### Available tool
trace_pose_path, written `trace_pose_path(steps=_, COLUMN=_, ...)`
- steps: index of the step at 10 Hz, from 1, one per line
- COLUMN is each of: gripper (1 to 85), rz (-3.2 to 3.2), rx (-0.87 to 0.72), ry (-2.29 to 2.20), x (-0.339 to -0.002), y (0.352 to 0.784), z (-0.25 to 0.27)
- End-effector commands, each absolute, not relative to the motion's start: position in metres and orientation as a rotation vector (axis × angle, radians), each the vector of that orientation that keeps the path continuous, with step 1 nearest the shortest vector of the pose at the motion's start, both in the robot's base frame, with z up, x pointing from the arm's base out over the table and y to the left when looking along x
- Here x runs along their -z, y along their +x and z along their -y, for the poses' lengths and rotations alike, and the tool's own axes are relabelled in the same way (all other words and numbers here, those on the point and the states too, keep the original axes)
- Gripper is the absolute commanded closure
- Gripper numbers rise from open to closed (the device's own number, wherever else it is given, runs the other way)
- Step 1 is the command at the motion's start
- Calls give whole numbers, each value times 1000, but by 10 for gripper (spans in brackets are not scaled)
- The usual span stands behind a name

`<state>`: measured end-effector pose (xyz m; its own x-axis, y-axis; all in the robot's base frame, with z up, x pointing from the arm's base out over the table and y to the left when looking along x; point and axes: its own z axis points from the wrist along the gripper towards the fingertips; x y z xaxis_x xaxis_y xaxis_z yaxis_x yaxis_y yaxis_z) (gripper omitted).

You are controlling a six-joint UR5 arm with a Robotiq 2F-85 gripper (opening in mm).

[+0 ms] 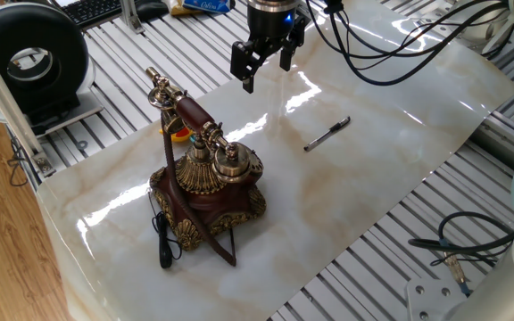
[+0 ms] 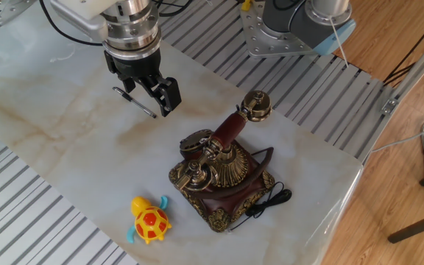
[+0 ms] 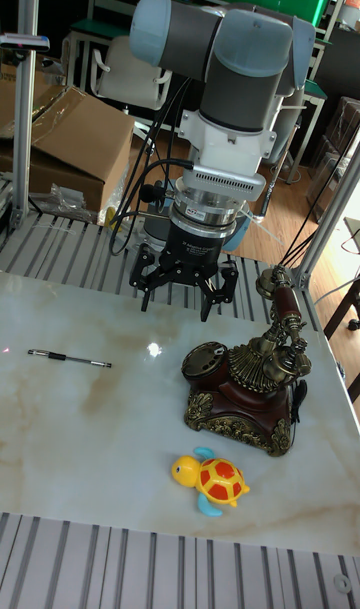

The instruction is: Dial a number on an old rotary phone

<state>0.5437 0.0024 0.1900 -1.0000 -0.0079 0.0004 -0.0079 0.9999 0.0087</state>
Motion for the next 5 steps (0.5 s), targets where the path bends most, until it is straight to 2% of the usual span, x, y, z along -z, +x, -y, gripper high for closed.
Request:
trace_pose_path(steps=1, gripper=840, rz=3232, rx=-7, ry=296, x=-191, y=571, z=-4)
trace_pose_path(steps=5, gripper=843, rz=3229, rx=-24, ry=299, x=-190, y=569, z=-2)
